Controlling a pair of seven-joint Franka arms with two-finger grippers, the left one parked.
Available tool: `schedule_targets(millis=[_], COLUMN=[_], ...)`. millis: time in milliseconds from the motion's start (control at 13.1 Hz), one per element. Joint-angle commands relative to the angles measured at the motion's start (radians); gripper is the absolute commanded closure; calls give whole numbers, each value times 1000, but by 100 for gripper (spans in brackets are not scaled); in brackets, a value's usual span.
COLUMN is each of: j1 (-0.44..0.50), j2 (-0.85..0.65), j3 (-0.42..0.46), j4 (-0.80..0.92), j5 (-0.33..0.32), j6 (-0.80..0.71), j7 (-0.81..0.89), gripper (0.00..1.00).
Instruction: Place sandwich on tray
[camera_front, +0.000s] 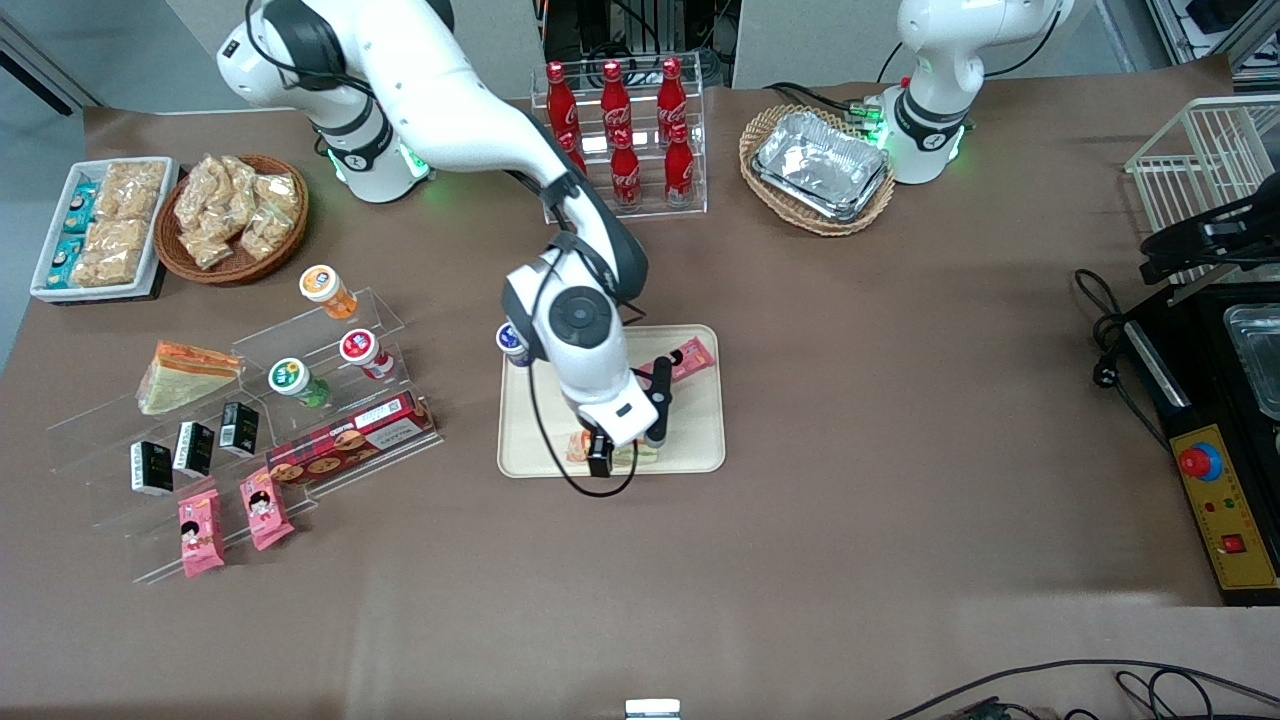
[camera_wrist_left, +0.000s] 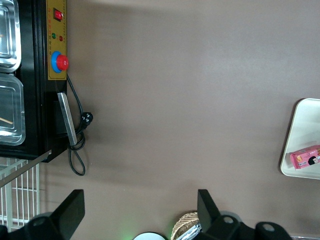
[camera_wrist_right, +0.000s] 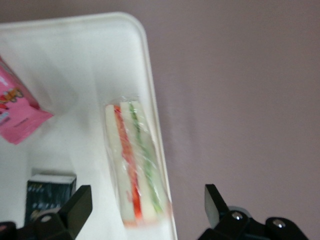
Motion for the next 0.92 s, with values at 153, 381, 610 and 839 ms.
schedule_targets(millis=[153, 381, 610, 839], j1=[-157, -270, -396, -484], j2=[-243, -359, -467, -538], j3=[8, 7, -15, -102], j4=[-19, -20, -45, -43], j5=[78, 78, 61, 46], j6=[-230, -378, -510, -611], j7=[51, 96, 114, 117], gripper=[0, 0, 0, 0])
